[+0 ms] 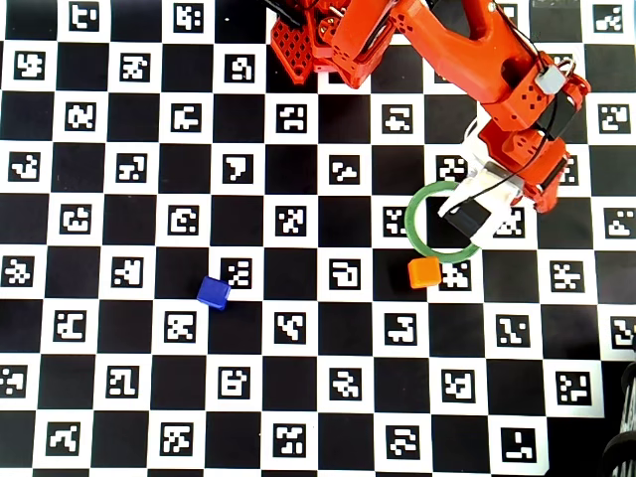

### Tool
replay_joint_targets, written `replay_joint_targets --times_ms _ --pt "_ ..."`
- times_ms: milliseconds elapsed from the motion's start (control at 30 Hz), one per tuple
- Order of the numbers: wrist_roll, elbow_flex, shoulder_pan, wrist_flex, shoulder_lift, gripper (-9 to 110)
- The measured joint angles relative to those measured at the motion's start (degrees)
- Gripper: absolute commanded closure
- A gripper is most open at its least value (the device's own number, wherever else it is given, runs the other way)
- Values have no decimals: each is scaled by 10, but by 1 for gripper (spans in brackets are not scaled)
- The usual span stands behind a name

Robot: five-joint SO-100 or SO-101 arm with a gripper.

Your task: Grab the red cube then put it in the green circle then put the blue cube on top and finally the orange cube on top

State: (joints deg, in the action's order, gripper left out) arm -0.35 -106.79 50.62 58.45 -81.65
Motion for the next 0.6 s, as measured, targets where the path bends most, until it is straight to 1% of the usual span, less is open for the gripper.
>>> replay_joint_targets --times_ms 167,333,500,600 --pt "5 0 0 0 0 74" --pt "5 0 0 0 0 84" --pt "5 0 0 0 0 89" --pt "5 0 0 0 0 90"
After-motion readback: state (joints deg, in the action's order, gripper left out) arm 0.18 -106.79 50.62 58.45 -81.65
